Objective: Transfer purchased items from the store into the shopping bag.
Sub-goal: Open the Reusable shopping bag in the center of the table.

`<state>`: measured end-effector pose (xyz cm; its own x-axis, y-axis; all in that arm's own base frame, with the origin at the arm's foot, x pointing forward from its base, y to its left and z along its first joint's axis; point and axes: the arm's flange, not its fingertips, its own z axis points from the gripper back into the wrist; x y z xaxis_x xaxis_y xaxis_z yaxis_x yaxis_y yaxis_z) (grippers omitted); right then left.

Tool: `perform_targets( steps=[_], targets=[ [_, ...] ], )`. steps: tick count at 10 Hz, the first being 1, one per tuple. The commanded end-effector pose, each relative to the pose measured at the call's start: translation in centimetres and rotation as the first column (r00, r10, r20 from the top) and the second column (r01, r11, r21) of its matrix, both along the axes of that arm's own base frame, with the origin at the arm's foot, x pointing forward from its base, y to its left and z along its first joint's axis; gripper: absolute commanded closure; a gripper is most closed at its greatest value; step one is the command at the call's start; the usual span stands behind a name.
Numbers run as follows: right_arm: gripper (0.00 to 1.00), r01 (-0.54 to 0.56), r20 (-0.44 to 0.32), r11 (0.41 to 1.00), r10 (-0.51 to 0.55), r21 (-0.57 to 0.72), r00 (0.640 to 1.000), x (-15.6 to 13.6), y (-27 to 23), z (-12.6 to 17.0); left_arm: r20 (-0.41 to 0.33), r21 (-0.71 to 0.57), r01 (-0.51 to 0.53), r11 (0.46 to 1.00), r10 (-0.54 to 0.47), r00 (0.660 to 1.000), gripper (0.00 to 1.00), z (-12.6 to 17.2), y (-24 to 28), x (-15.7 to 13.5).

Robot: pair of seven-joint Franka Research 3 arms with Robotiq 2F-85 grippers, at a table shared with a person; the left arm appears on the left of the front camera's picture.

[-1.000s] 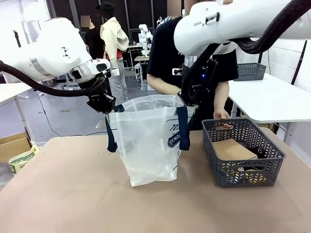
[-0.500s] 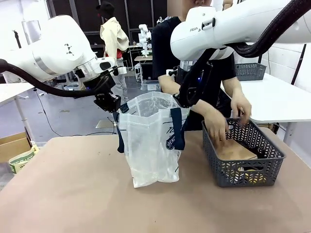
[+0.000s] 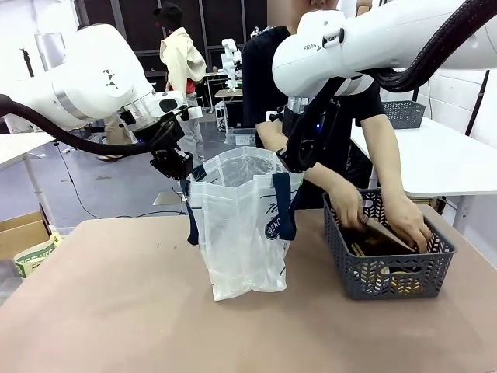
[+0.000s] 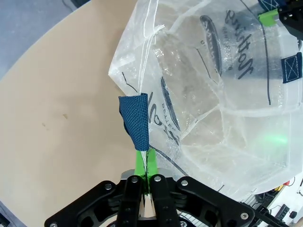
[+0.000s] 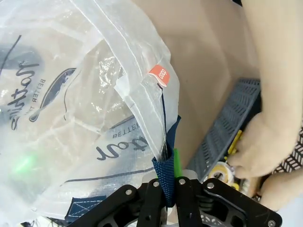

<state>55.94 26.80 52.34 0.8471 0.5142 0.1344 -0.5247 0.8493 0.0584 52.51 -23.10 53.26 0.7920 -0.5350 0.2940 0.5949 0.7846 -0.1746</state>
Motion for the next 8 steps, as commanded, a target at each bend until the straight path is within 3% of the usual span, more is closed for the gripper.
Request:
perform_targets(
  steps=[1,8],
  targets=[
    [1.00,0.002,-0.003,1.000,-0.002,-0.001,1.000,0.04,-0.14,-0.07,-0.004,0.000,-0.011,1.000,0.011,1.000,1.00,-0.03,-0.08,-0.04],
    [1.00,0.002,-0.003,1.000,-0.002,-0.001,1.000,0.04,-0.14,-0.07,-0.004,0.000,-0.011,1.000,0.011,1.000,1.00,-0.03,-0.08,-0.04]
  ],
)
